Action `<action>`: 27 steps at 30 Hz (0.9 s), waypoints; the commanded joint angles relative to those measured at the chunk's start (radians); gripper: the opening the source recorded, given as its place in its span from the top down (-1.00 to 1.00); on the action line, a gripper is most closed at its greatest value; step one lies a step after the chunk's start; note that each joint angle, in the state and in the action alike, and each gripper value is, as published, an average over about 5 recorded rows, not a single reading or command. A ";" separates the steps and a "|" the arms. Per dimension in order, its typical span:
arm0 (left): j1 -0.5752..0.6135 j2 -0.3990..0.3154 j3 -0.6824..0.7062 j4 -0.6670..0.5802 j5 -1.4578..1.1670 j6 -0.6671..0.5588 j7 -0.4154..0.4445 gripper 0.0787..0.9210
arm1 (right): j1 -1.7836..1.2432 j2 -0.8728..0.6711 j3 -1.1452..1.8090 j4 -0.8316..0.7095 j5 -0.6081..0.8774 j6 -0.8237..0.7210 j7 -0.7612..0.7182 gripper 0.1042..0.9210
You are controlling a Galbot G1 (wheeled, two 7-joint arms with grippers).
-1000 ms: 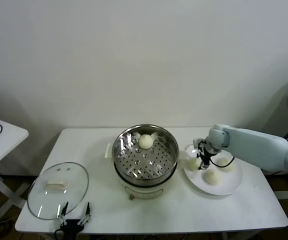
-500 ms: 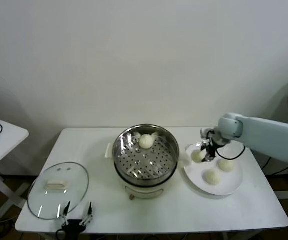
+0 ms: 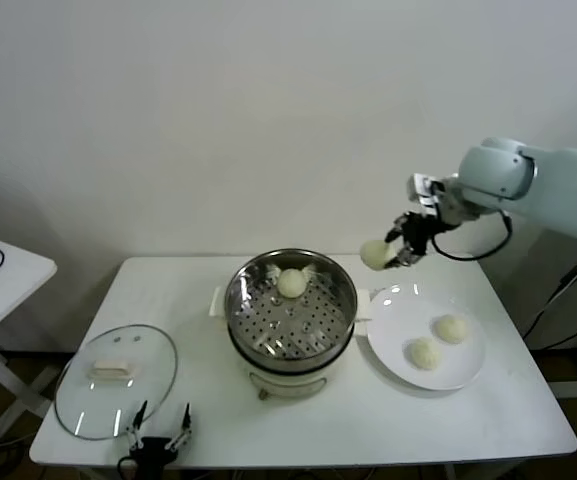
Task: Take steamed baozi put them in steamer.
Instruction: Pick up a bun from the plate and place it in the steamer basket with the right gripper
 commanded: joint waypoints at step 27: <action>-0.012 0.012 -0.021 0.039 -0.003 -0.005 0.007 -0.77 | -0.533 0.607 0.220 -0.408 -0.161 -0.057 0.065 -0.14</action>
